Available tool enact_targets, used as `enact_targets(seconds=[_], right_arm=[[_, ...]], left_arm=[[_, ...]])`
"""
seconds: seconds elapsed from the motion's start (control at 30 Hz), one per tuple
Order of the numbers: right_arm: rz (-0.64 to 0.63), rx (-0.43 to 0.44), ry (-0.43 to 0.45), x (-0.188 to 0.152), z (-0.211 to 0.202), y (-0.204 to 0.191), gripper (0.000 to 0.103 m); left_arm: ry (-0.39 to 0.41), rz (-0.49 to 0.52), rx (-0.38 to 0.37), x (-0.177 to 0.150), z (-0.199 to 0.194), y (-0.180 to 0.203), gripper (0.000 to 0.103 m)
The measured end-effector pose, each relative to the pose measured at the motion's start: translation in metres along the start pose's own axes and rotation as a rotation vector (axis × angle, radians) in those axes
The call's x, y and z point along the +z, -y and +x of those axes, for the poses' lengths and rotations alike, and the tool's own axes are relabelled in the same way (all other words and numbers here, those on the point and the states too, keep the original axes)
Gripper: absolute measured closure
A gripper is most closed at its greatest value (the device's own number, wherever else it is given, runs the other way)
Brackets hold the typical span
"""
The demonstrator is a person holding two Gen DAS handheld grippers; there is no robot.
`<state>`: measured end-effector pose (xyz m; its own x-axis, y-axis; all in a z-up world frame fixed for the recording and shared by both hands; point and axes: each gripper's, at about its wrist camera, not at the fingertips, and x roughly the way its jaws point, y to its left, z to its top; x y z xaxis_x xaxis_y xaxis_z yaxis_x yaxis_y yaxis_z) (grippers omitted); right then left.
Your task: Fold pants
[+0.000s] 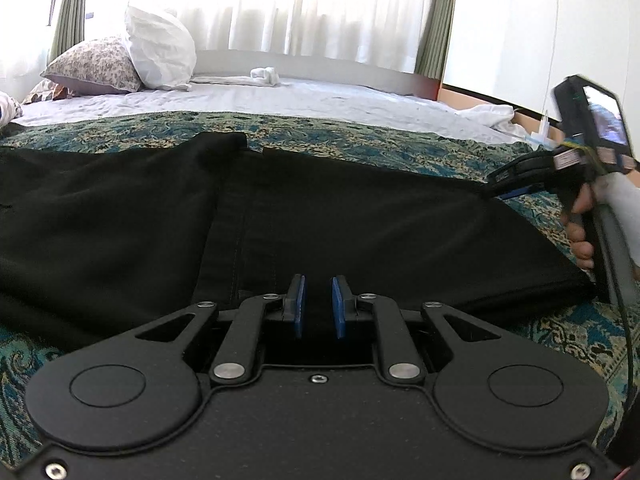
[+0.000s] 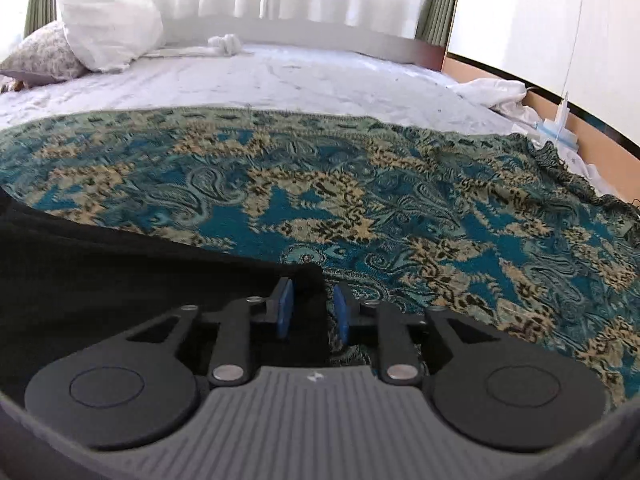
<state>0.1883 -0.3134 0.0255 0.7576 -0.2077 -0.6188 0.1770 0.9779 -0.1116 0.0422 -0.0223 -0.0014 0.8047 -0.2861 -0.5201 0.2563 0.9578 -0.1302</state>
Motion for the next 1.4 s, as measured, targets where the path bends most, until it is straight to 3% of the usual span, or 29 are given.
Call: enact_targets(seconds=[0.3, 0.57, 0.6, 0.67, 0.7, 0.8, 0.9, 1.0, 1.07, 1.17, 1.23, 1.3, 1.4], right_arm=[[-0.024, 0.172, 0.08, -0.019, -0.072, -0.02, 0.04], [0.02, 0.321, 0.07, -0.065, -0.105, -0.059, 0.036], [0.019, 0.332, 0.073, -0.07, -0.107, -0.065, 0.035], [0.014, 0.347, 0.077, -0.077, -0.111, -0.076, 0.034], [0.011, 0.358, 0.079, -0.079, -0.113, -0.082, 0.033], [-0.008, 0.389, 0.086, -0.079, -0.116, -0.102, 0.03], [-0.055, 0.412, 0.115, -0.078, -0.119, -0.127, 0.026], [-0.086, 0.444, 0.127, -0.077, -0.12, -0.153, 0.024], [-0.099, 0.462, 0.128, -0.078, -0.12, -0.166, 0.023], [-0.145, 0.493, 0.101, -0.084, -0.117, -0.185, 0.018], [-0.234, 0.501, 0.115, -0.092, -0.119, -0.197, 0.006], [-0.292, 0.492, 0.136, -0.096, -0.124, -0.205, 0.007], [-0.279, 0.502, 0.136, -0.097, -0.123, -0.203, 0.007]], left_arm=[[0.001, -0.008, -0.005, 0.001, 0.001, -0.002, 0.087], [-0.034, -0.077, -0.039, 0.013, -0.006, -0.015, 0.087], [-0.043, -0.086, -0.051, 0.018, -0.009, -0.018, 0.084], [-0.022, -0.099, -0.068, 0.027, -0.025, -0.028, 0.068], [0.003, -0.102, -0.055, 0.031, -0.033, -0.033, 0.05], [0.068, -0.095, -0.002, 0.041, -0.058, -0.058, 0.036], [0.103, -0.123, 0.108, 0.047, -0.072, -0.094, 0.005], [0.116, -0.191, 0.282, 0.049, -0.08, -0.133, 0.002], [0.115, -0.271, 0.344, 0.049, -0.083, -0.163, 0.002], [0.133, -0.421, 0.384, 0.047, -0.084, -0.206, 0.002], [0.136, -0.502, 0.417, 0.044, -0.081, -0.228, 0.002], [0.138, -0.569, 0.459, 0.041, -0.076, -0.247, 0.002], [0.129, -0.657, 0.479, 0.039, -0.065, -0.271, 0.002]])
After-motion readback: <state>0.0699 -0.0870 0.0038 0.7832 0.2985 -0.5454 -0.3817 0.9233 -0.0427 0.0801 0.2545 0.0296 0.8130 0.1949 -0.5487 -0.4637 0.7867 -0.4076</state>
